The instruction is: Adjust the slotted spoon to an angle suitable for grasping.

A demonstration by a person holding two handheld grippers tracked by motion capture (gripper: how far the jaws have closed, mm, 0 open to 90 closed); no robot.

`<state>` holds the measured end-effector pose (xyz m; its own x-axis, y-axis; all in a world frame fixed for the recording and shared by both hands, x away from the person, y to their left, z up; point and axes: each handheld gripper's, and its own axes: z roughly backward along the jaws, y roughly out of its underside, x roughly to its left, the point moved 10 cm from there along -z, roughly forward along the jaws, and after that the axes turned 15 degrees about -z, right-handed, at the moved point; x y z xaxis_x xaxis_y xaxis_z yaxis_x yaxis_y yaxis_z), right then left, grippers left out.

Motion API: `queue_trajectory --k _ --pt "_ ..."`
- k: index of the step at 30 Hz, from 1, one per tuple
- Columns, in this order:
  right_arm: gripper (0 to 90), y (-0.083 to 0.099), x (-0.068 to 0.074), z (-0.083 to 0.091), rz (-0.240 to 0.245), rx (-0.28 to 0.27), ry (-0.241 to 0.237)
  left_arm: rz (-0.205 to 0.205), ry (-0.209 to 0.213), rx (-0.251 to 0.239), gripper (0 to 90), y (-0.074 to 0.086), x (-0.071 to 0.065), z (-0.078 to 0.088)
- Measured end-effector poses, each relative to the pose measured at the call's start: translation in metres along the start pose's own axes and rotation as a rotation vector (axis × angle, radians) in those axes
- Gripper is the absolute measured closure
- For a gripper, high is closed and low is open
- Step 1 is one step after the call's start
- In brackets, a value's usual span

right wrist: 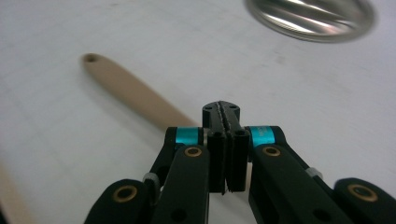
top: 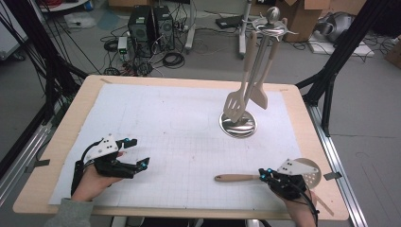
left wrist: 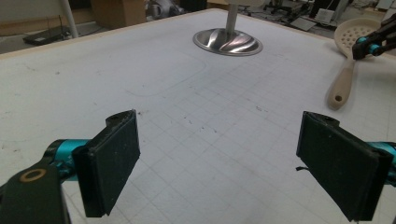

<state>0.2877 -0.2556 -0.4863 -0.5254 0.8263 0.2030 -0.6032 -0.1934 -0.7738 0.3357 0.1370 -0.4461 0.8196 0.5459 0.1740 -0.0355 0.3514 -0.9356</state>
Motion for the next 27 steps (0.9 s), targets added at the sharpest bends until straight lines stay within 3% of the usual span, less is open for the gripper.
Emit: queue_trajectory --k 7,13,17,21,27 --pt "89.6 0.004 0.045 -0.020 0.095 0.053 -0.105 -0.005 -0.001 -0.002 13.7 -0.001 -0.001 0.001" --pt "89.6 0.010 0.065 -0.045 0.150 0.106 -0.150 -0.002 -0.007 -0.004 13.6 -0.001 0.001 0.003" --pt "89.6 0.007 0.072 -0.057 0.170 0.118 -0.154 -0.001 -0.010 -0.003 13.7 0.000 0.001 0.004" --pt "89.6 -0.003 0.073 -0.071 0.194 0.122 -0.127 -0.001 -0.014 0.000 13.7 0.000 0.001 0.006" --pt "89.6 -0.022 0.067 -0.093 0.158 0.108 -0.097 0.002 -0.023 -0.003 13.7 0.001 0.003 0.012"
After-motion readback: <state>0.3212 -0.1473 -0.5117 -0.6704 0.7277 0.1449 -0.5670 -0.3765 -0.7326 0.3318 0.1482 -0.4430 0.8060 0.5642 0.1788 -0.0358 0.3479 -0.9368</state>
